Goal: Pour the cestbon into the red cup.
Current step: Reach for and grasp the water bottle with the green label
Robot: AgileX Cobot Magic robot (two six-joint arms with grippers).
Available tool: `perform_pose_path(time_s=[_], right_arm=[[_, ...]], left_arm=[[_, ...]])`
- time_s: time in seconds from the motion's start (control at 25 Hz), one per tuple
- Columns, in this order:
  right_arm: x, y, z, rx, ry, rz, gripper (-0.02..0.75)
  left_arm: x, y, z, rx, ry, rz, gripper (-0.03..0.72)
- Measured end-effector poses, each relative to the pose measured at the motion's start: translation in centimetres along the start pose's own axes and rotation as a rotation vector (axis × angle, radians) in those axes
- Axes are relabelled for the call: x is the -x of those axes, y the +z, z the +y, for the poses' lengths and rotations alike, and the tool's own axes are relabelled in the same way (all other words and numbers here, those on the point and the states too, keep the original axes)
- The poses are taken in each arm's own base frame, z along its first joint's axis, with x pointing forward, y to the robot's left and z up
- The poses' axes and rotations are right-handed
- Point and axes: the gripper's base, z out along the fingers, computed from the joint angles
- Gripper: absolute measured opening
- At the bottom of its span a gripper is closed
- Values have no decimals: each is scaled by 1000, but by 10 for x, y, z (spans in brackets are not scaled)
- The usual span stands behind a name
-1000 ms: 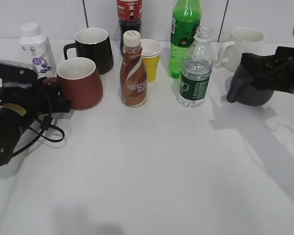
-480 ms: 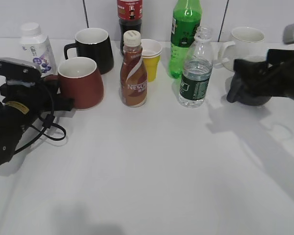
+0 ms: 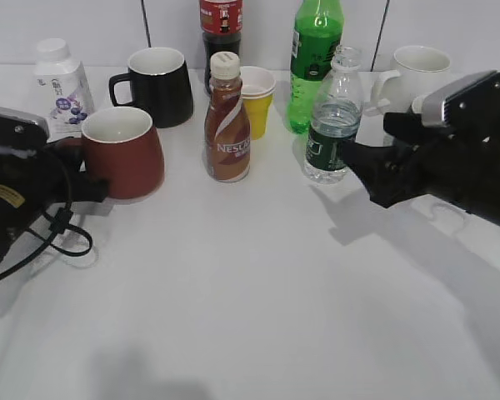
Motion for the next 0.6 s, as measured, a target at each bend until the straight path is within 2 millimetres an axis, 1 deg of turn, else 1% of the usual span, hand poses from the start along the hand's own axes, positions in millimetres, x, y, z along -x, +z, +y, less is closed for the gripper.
perform_pose_path(time_s=[0.16,0.4,0.6], right_arm=[[-7,9,-2,14,33,9,629],[-7,24,-8,15,65,-3,629],[-7,37,-12,30,62,7,629]], left_arm=[[14,-6,2,2,-2,-36,90],[37,-14,3,-11,-3,-116,89],[45,-25,4,-28,7,-140,88]])
